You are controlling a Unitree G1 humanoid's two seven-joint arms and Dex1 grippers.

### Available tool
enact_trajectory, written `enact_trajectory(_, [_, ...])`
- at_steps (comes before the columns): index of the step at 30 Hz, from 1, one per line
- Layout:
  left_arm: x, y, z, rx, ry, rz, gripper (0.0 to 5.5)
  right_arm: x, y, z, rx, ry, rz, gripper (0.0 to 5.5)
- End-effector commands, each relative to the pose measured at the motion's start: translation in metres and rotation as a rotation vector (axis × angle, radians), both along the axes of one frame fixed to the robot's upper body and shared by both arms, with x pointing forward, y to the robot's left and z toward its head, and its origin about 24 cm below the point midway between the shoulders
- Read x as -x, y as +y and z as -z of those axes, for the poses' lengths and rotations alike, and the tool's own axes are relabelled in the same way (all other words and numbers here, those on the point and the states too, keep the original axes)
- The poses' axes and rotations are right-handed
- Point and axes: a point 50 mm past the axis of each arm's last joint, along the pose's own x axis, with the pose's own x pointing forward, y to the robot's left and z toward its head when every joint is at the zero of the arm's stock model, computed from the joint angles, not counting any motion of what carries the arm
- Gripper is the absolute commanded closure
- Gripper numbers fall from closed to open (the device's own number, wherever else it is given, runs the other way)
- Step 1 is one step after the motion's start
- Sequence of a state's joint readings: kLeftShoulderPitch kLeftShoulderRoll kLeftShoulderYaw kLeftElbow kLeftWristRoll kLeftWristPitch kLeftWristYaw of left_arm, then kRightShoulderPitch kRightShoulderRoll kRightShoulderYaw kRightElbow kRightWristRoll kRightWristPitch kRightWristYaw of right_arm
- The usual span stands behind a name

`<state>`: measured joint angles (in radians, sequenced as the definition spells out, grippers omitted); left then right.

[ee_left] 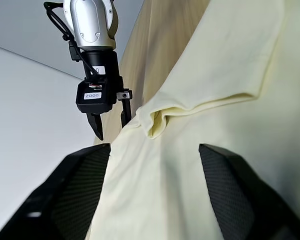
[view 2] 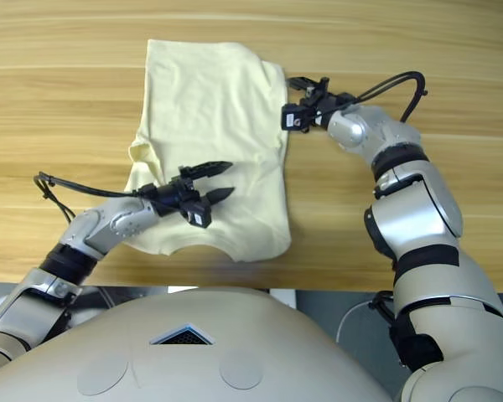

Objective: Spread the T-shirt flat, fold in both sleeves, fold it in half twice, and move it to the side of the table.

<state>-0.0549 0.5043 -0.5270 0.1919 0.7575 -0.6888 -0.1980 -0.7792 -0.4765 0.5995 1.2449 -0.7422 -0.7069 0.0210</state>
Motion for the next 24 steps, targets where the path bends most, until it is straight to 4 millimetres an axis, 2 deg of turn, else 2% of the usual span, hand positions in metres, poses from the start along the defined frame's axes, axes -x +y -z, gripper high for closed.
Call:
enact_trajectory(1, [0.032,0.02,0.031,-0.188,0.15,0.034,2.18,0.001,0.01,0.007,0.021,0.037,-0.017,2.98])
enact_trajectory(10, [0.064,0.051,0.036,-0.256,0.307,0.064,2.18,-0.015,0.05,-0.008,-0.028,-0.012,-0.056,2.98])
enact_trajectory(17, [0.066,0.062,0.042,-0.288,0.356,0.054,2.18,-0.029,0.081,-0.023,-0.079,-0.052,-0.014,2.98])
enact_trajectory(20, [0.065,0.065,0.045,-0.291,0.363,0.042,2.18,-0.04,0.091,-0.04,-0.153,-0.105,0.063,2.98])
enact_trajectory(22, [0.063,0.064,0.046,-0.289,0.362,0.042,2.18,-0.053,0.092,-0.064,-0.287,-0.16,0.163,2.98])
enact_trajectory(24, [0.06,0.063,0.047,-0.288,0.357,0.044,2.18,-0.065,0.084,-0.088,-0.389,-0.228,0.264,2.98])
